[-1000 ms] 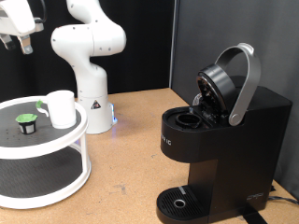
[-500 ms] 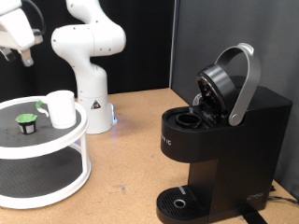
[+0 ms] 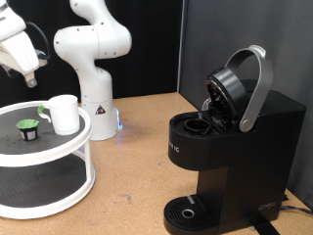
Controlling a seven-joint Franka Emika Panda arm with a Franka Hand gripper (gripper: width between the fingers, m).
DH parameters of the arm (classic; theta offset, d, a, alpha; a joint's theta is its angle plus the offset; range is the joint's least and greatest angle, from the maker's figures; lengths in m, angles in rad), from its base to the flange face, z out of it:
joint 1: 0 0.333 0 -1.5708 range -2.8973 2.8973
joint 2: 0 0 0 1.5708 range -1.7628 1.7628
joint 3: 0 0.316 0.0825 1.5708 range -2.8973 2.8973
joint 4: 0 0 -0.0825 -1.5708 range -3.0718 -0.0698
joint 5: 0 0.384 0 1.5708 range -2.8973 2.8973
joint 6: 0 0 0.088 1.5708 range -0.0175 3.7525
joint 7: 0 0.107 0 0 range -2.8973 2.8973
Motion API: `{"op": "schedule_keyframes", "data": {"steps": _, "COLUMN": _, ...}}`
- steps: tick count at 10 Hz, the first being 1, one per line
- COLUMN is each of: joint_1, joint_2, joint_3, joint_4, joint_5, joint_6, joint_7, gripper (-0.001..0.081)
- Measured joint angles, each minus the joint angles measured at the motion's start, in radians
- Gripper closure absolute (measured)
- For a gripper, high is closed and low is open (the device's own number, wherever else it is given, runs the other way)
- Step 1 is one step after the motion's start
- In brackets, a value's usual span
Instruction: Make a cup of coffee with the keurig machine
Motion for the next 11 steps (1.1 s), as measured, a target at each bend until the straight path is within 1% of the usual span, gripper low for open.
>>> {"op": "schedule_keyframes", "data": {"steps": 3, "joint_1": 0.000, "joint_2": 0.003, "joint_3": 0.000, "joint_4": -0.002, "joint_5": -0.001, "joint_6": -0.008, "joint_7": -0.006, "gripper": 0.0003}}
{"op": "schedule_keyframes", "data": {"steps": 5, "joint_1": 0.000, "joint_2": 0.010, "joint_3": -0.001, "joint_4": -0.016, "joint_5": -0.004, "joint_6": 0.007, "joint_7": -0.009, "gripper": 0.0003}}
{"op": "schedule_keyframes", "data": {"steps": 8, "joint_1": 0.000, "joint_2": 0.035, "joint_3": -0.004, "joint_4": -0.051, "joint_5": -0.018, "joint_6": 0.057, "joint_7": -0.030, "gripper": 0.0003}}
{"op": "schedule_keyframes", "data": {"steps": 11, "joint_1": 0.000, "joint_2": 0.061, "joint_3": -0.012, "joint_4": -0.097, "joint_5": -0.035, "joint_6": 0.142, "joint_7": -0.035, "gripper": 0.0003}}
